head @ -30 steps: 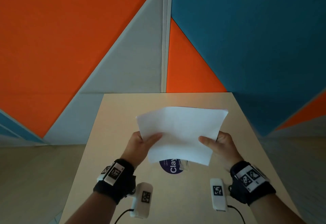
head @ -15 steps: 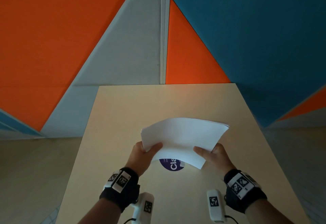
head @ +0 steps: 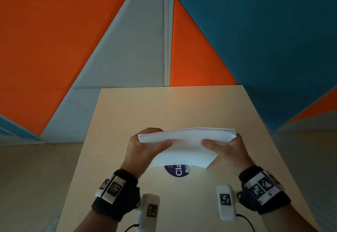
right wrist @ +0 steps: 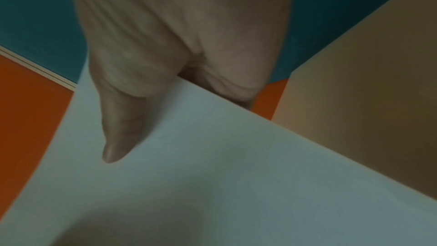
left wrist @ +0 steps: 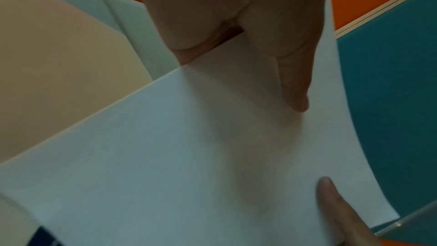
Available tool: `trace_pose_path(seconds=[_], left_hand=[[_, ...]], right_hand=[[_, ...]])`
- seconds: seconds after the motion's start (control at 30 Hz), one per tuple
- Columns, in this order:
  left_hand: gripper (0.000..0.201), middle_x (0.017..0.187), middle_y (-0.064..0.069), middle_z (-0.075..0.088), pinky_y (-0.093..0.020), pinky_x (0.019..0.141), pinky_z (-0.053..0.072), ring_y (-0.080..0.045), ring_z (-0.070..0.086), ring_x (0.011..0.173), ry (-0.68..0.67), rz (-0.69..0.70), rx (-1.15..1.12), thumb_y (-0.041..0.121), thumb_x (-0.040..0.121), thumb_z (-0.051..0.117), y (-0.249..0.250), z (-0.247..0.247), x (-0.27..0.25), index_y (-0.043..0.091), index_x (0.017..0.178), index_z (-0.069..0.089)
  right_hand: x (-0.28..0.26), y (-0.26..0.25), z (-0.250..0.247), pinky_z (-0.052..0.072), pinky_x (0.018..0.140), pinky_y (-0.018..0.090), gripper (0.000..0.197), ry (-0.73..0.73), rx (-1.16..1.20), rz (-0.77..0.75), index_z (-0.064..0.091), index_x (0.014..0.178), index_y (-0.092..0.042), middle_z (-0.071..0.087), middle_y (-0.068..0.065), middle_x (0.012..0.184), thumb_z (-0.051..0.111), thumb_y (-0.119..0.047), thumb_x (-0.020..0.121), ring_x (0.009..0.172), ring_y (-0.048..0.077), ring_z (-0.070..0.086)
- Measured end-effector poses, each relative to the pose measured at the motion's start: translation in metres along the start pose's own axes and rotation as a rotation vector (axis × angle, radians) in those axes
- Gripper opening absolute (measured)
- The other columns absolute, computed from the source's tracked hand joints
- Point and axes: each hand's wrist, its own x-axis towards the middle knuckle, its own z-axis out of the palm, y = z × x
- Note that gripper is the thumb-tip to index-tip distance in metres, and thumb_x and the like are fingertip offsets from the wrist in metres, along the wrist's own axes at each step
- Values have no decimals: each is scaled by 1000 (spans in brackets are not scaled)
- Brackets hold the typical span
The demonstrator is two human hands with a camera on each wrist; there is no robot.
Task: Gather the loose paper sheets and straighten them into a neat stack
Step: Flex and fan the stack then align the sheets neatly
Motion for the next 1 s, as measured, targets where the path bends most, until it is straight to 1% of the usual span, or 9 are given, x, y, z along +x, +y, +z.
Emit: trace_pose_path(seconds=[0.07,0.17,0.33,0.43,0.57,0.67,0.73,0.83,1.0], left_hand=[[19,74,3,73,-18,59,51,-8,67,66,0,10,-19,4,67,84,6,-1,1,11,80,72],[17,78,-4,75,-23,61,52,-14,69,70,-13,14,-32,6,68,84,10,-1,2,8,80,73],[15,79,-7,75,-23,61,53,-15,70,70,-16,9,-34,7,70,83,13,1,-1,5,81,73],[18,77,1,75,-19,60,51,-9,68,68,-4,-16,-6,8,67,85,9,-1,-3,10,82,73],[27,84,4,74,-16,61,51,-6,67,72,20,-1,-23,12,62,87,6,-7,-5,18,84,73],[22,85,3,72,-18,63,50,-8,66,74,37,40,-61,27,65,81,11,-6,-6,19,84,72],[26,87,2,71,-19,71,47,-11,65,81,50,103,-26,42,73,67,14,-3,-6,18,82,71],[39,86,1,68,-15,69,44,-11,61,81,71,136,-45,44,80,48,14,0,-6,12,81,69],[31,82,6,66,-12,66,42,-8,58,78,70,139,-31,30,86,45,15,-1,-5,11,77,67]], right_hand=[[0,-8,0,60,79,37,24,9,32,-30,77,91,-4,79,10,91,85,-7,68,86,25,76],[0,-14,0,57,74,28,15,22,49,-52,78,82,-8,80,6,86,84,-7,69,81,19,76],[-2,-15,0,57,64,21,13,55,61,-59,75,71,-12,79,-2,74,84,-4,69,70,10,74],[-2,-9,-3,58,72,28,18,-8,7,-82,77,81,-13,80,1,83,86,-4,67,79,17,76],[-2,-9,-5,56,72,19,32,-25,16,-141,77,88,-22,79,-5,92,88,-7,62,89,14,73],[-3,-15,-4,54,73,18,31,-63,57,-210,77,91,-21,77,1,97,74,-38,64,90,13,71],[-2,-16,-1,52,72,18,36,-75,107,-212,76,91,-17,77,4,93,59,-45,75,86,14,70],[-1,-16,4,52,68,16,42,-47,153,-183,74,87,-8,77,4,86,41,-35,86,80,12,70],[0,-15,4,49,65,13,38,12,69,-215,73,81,-8,76,1,82,39,-25,86,77,9,69]])
